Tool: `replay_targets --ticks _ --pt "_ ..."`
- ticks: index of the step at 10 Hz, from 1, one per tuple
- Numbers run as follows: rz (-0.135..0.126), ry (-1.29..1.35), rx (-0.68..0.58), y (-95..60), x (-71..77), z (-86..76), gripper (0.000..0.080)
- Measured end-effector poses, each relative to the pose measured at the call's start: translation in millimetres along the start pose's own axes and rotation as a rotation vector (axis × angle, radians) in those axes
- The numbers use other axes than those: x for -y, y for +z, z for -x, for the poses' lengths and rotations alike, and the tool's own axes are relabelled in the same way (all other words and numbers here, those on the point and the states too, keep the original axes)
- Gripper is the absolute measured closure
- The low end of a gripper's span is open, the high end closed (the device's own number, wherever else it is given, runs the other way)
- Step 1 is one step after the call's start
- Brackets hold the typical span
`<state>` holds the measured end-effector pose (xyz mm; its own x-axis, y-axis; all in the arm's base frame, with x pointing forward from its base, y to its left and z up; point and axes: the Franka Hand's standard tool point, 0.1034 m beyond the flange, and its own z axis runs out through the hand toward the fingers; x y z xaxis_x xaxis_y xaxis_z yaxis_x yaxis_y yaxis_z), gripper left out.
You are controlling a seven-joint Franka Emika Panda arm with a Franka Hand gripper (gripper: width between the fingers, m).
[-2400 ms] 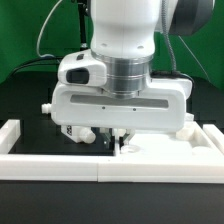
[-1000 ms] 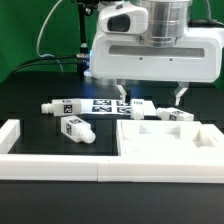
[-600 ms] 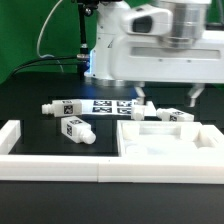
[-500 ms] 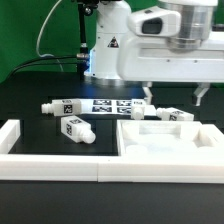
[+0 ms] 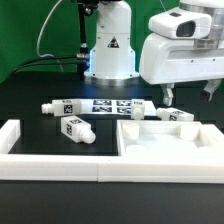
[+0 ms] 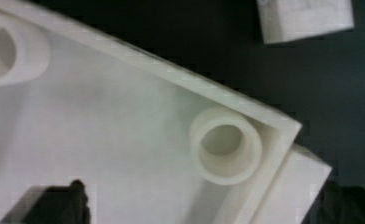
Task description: Assemble one leg
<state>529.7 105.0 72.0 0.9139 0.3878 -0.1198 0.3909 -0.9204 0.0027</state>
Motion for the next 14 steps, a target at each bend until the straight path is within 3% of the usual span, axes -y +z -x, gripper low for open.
replay_targets --ticks 3,4,5,7,9,10,12,14 --pt "0.005 0.009 0.011 20.2 46.5 19.8 0.0150" --pt "0.014 -0.007 -0.018 21.4 48.0 24.3 0.0150" --pt "0.004 -0.001 0.070 23.0 48.4 34.3 0.0150" --pt "-0.004 0.000 0.188 23.2 47.0 33.3 0.0150" --pt "0.035 -0.020 0.406 19.6 34.1 49.4 0.0150" --pt "0.058 -0.033 0.492 13.3 30.9 47.8 0.0150" --pt "0.078 0.001 0.597 14.9 26.2 42.6 0.0150" --pt "0.079 0.009 0.701 18.5 25.4 45.2 0.0150"
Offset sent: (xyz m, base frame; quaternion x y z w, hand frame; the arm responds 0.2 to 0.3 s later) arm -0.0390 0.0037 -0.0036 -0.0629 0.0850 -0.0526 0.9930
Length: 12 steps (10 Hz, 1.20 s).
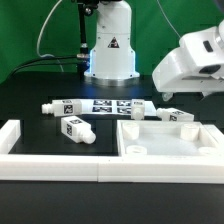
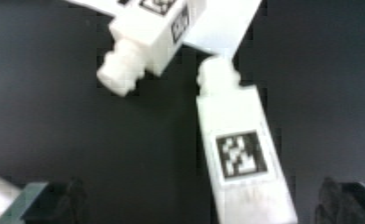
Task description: Assemble one leg
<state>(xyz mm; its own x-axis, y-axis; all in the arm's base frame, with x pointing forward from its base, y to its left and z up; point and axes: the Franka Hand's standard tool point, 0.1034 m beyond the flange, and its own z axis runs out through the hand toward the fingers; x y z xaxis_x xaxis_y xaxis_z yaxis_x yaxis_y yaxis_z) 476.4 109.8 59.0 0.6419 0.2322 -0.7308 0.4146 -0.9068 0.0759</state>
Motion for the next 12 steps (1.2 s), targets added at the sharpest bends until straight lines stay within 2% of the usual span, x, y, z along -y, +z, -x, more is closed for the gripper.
replay_targets --ticks 1,3,4,8,10,12 --pt "0.001 0.013 0.007 1.7 1.4 -3.5 0.0150" --pt "-0.003 0.055 0.168 10.3 7.9 -0.6 0.0150" --pt "-0.002 0.088 0.202 7.6 7.7 -8.4 0.0150" --pt "-0.002 0.060 0.183 7.0 6.9 -14.0 0.0150" --pt "-0.004 -0.041 0.171 7.2 15.7 -18.5 0.0150" --pt "-0.008 -0.058 0.169 7.8 15.6 -19.4 0.0150"
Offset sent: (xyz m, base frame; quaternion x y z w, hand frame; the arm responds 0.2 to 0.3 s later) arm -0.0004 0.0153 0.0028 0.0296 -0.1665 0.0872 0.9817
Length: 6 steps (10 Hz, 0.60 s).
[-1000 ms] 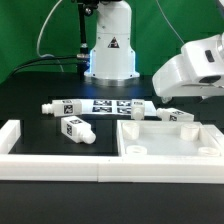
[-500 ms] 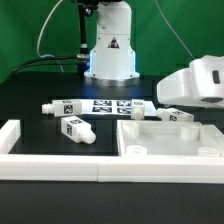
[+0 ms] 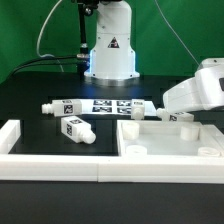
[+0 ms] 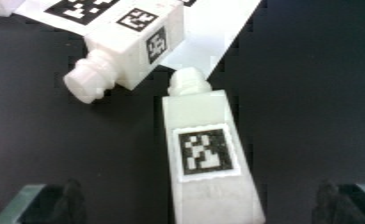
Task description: Assemble one leg
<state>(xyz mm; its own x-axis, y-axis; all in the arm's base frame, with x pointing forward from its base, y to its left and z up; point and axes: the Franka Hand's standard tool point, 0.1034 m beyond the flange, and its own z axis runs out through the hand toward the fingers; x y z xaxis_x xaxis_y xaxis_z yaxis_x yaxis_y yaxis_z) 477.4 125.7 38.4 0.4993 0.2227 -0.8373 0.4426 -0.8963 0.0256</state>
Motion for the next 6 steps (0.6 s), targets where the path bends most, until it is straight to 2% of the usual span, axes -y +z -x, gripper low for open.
replay_targets --ticks 3,6 --pt "0.000 0.002 -0.008 0.7 -0.5 -1.8 0.0150" --pt "0.003 0.004 -0.043 22.4 4.3 -12.8 0.0150"
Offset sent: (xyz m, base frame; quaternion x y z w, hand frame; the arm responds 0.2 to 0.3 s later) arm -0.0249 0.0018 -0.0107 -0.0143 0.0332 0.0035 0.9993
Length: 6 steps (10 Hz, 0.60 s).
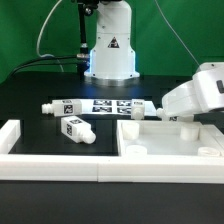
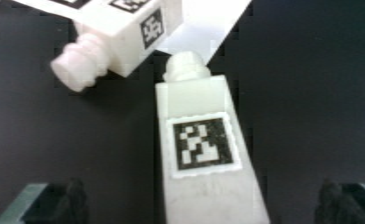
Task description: Assemble one leg
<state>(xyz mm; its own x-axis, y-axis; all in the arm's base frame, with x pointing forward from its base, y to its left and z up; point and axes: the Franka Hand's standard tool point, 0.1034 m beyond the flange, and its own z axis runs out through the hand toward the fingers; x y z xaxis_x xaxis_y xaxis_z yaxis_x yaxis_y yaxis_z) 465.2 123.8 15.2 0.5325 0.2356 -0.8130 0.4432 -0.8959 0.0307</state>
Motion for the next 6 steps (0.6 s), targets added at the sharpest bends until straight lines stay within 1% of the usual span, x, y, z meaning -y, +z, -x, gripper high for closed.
replay_targets --ticks 2,4,5,6 --pt "-0.001 0.000 0.002 5.9 -0.3 -0.6 0.0150" --pt "-0.003 0.000 0.003 6.6 -1.0 -0.4 0.0150" --pt "-0.003 0.001 0.004 7.1 -1.2 -0.5 0.0287" --pt "-0.004 0.001 0.004 7.3 -1.4 -0.5 0.0287"
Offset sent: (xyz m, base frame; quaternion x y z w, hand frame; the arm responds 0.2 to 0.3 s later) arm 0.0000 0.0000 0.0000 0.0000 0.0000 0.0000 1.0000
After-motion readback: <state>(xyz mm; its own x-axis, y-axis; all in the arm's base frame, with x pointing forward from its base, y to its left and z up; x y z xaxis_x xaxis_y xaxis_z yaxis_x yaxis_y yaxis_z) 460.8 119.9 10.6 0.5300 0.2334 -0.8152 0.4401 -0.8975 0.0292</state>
